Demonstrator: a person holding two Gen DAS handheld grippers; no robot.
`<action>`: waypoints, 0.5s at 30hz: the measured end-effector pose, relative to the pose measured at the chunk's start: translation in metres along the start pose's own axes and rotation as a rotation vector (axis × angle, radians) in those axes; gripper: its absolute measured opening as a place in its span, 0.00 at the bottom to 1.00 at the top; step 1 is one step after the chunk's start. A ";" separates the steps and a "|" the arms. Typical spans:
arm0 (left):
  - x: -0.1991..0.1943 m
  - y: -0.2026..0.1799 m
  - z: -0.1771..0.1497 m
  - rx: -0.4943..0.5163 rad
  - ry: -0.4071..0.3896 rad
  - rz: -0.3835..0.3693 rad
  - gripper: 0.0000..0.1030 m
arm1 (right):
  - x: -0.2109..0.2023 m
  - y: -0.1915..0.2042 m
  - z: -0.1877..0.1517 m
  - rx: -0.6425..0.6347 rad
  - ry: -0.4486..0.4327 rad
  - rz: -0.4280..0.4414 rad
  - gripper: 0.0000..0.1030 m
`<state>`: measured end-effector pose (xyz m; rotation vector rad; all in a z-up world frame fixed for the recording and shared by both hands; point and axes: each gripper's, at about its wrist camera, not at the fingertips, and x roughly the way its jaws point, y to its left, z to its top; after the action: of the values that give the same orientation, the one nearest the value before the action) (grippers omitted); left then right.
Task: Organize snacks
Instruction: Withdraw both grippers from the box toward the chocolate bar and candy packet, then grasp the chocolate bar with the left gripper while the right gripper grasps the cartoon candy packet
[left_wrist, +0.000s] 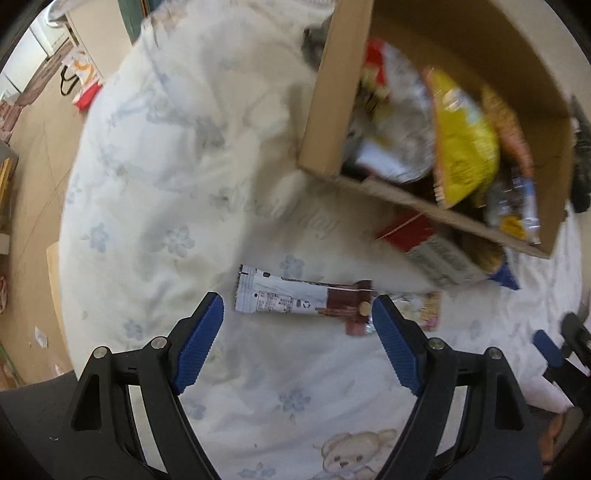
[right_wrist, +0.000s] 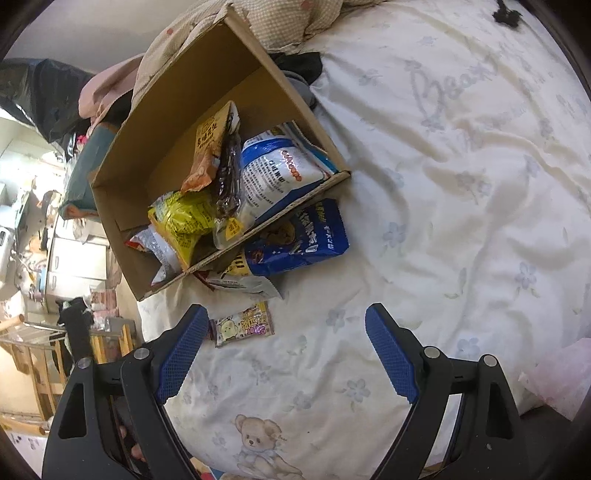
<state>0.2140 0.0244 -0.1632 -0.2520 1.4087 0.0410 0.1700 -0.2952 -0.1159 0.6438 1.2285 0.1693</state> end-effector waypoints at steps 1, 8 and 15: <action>0.007 0.000 0.002 -0.003 0.021 0.017 0.78 | 0.000 0.000 0.000 -0.002 0.001 -0.002 0.87; 0.022 -0.007 0.000 0.000 0.074 -0.012 0.82 | 0.001 -0.005 0.000 0.008 0.015 -0.003 0.87; 0.034 -0.019 -0.001 0.056 0.071 0.010 0.96 | 0.003 -0.001 -0.002 -0.010 0.021 -0.004 0.87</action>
<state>0.2219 0.0020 -0.1939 -0.2012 1.4794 0.0005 0.1694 -0.2940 -0.1187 0.6316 1.2487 0.1791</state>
